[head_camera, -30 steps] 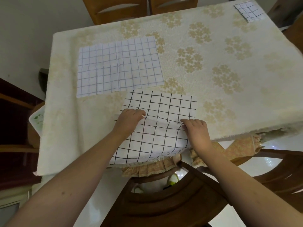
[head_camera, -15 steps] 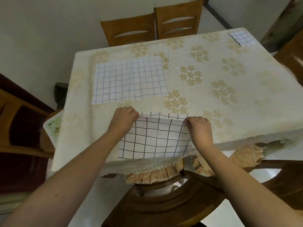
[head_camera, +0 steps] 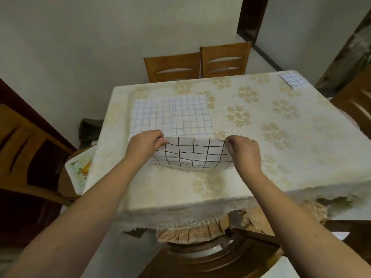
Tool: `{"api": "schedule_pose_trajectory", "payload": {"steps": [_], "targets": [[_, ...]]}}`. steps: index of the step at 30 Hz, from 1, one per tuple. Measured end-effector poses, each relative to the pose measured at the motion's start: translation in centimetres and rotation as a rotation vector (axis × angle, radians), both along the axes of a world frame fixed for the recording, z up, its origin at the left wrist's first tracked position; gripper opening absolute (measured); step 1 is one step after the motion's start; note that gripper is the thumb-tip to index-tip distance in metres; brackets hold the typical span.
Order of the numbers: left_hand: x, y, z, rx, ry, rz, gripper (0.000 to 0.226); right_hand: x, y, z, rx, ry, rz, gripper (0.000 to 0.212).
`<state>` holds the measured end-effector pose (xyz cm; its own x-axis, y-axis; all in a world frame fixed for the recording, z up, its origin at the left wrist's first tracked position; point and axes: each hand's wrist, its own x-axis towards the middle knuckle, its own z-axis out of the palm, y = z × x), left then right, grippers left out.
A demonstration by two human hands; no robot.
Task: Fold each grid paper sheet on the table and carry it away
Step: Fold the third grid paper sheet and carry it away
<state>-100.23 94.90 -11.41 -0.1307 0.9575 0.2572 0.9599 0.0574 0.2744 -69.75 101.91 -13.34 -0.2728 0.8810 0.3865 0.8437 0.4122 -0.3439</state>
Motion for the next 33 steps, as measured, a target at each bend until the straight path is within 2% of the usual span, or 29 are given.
{"api": "schedule_pose_trajectory", "payload": {"steps": [5,7,11,14,16,21,25,33], "targets": [[-1.9,-1.5,-0.1,-0.123,-0.08,-0.075,0.013,0.4,-1.0,0.2,-0.114,0.173,0.058,0.009],[-2.7,-2.0,-0.3,-0.14,-0.127,-0.108,0.007,0.4,-1.1,0.4,-0.184,0.174,0.054,0.01],[-4.5,-2.9,-0.3,-0.145,-0.168,-0.135,0.011,0.2,-1.3,0.6,-0.23,0.15,0.061,0.018],[-5.7,-3.4,-0.3,-0.111,-0.295,-0.095,0.006,-0.3,-1.3,0.6,-0.24,0.154,0.052,0.023],[-6.4,-3.6,-0.3,-0.085,-0.383,-0.04,0.01,-0.8,-1.2,0.4,-0.254,0.164,0.037,0.024],[-7.0,-3.3,-1.4,-0.095,-0.394,0.037,0.018,-1.7,-0.6,-0.2,-0.397,0.235,0.018,0.02],[-7.0,-2.0,-2.9,-0.163,-0.334,0.045,0.011,-1.8,0.4,-1.4,-0.483,0.143,0.016,0.021],[-6.6,1.4,-7.4,-0.252,-0.341,0.058,0.027,-2.3,3.3,-5.9,-0.637,-0.045,-0.016,0.019]]}}
